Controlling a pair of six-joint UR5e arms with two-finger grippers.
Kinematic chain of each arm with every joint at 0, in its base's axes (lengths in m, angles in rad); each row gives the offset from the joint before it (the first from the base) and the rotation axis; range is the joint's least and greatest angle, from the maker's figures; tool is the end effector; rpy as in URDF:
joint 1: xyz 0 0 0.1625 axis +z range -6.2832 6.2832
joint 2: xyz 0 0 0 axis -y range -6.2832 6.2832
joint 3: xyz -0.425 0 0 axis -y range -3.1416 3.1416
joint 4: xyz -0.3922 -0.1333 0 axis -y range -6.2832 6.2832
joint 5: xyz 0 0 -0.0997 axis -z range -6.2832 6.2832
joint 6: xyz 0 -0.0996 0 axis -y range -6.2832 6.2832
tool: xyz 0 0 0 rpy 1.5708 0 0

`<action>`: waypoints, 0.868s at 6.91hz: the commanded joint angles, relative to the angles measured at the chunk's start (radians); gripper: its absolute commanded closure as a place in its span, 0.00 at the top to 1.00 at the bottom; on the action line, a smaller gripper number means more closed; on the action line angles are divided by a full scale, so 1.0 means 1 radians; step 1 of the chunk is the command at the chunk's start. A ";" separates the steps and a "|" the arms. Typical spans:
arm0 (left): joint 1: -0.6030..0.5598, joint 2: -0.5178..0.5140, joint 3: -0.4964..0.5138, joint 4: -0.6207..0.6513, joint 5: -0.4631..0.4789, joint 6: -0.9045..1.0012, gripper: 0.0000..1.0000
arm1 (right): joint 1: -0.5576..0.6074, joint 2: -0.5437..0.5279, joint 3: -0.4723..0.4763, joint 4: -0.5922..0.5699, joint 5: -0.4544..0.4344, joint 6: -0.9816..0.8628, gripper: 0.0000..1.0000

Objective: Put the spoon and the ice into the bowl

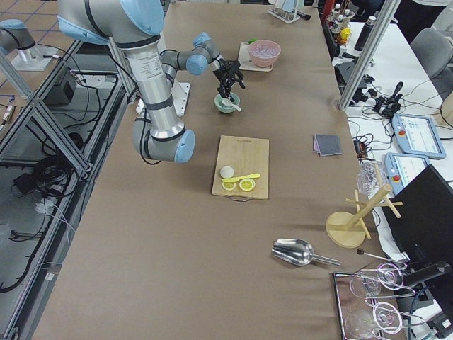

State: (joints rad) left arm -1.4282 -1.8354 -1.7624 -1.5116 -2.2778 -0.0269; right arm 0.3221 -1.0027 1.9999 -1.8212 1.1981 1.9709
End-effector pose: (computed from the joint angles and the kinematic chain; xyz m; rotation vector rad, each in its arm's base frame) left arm 0.0152 -0.5883 0.4312 0.3205 0.7286 0.2498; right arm -0.4943 -0.3437 0.1917 0.3358 -0.7736 0.8194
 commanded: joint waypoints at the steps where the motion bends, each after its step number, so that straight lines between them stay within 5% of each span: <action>1: -0.018 0.085 0.026 0.005 -0.144 0.001 0.99 | 0.189 -0.001 0.020 0.013 0.217 -0.242 1.00; 4: -0.054 0.259 0.061 -0.057 -0.084 0.007 0.99 | 0.459 -0.072 0.019 0.016 0.518 -0.695 1.00; 6: -0.061 0.317 0.098 -0.087 -0.071 0.123 0.99 | 0.610 -0.175 0.014 0.014 0.641 -1.049 1.00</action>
State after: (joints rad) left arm -1.4840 -1.5498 -1.6856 -1.5883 -2.3588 0.0358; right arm 0.8398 -1.1124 2.0171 -1.8067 1.7630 1.1443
